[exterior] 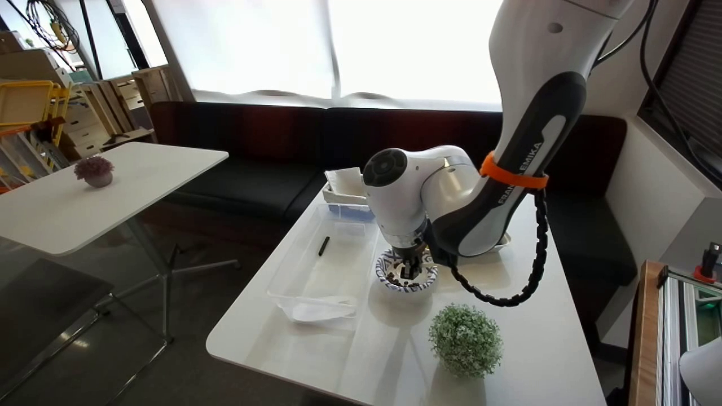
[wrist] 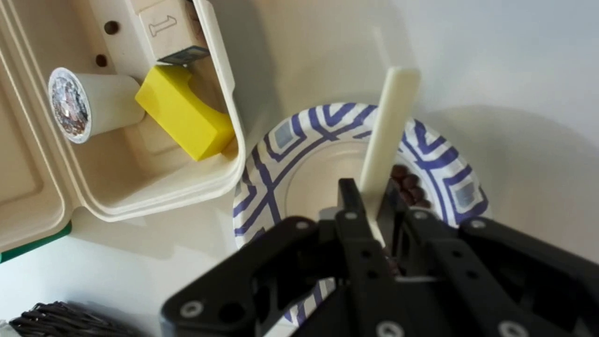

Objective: Use the white spoon to place one coffee bean from bowl in the food pack.

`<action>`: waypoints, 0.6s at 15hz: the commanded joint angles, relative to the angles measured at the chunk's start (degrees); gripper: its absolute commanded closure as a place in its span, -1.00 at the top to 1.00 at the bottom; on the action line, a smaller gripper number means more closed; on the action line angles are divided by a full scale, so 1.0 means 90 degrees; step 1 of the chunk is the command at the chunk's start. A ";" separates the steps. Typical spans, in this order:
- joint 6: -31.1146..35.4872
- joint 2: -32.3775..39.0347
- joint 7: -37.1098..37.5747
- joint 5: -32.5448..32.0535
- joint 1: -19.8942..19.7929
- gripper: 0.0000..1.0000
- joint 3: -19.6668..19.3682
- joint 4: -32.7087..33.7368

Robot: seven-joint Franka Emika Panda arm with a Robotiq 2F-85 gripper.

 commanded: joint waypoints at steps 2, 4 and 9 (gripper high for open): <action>-0.0063 0.0164 -0.0428 0.0051 0.0056 -0.93 -0.0025 0.0101; -0.0061 0.0214 -0.0542 0.0043 0.0059 -0.93 -0.0024 0.0137; -0.0136 0.0350 -0.0897 0.0043 0.0082 -0.93 0.0011 0.0270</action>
